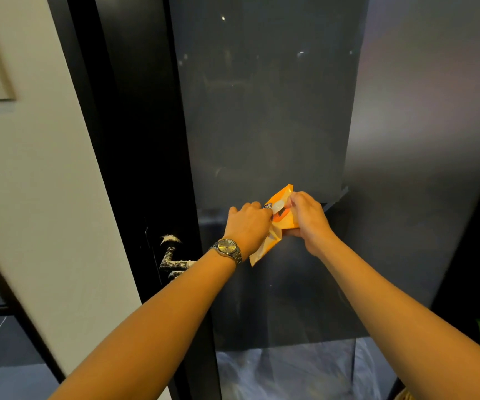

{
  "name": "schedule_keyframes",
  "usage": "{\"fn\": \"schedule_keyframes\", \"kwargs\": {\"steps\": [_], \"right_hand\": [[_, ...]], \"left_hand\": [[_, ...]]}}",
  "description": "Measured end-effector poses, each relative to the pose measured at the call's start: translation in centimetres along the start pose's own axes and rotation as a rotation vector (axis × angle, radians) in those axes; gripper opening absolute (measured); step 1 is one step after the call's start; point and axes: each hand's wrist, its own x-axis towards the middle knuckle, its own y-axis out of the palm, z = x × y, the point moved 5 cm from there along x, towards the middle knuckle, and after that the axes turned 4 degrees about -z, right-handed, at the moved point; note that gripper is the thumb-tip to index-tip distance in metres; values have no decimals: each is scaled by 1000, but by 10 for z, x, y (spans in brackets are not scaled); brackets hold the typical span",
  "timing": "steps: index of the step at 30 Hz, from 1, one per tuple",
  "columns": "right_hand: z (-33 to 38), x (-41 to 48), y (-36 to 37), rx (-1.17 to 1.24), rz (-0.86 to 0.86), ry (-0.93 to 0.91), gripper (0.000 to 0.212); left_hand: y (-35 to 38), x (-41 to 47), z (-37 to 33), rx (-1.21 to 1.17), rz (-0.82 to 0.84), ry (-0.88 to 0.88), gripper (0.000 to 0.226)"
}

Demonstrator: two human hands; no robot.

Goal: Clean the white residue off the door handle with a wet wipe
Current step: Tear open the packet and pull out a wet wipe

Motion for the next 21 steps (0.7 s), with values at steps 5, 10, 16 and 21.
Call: {"fn": "schedule_keyframes", "kwargs": {"steps": [5,10,16,21], "right_hand": [[-5,0,-9,30,2,4,12],[-8,-5,-11,262,195,6,21],[-31,-15,7,353,221,174,21],[-32,-7,-7,360,104,217,43]], "left_hand": [[-10,3,-2,-100,-112,-15,23],[-10,1,0,-314,-143,-113,24],[-7,3,-11,-531,-128,-146,13],[0,3,2,-601,-121,-169,14]]}}
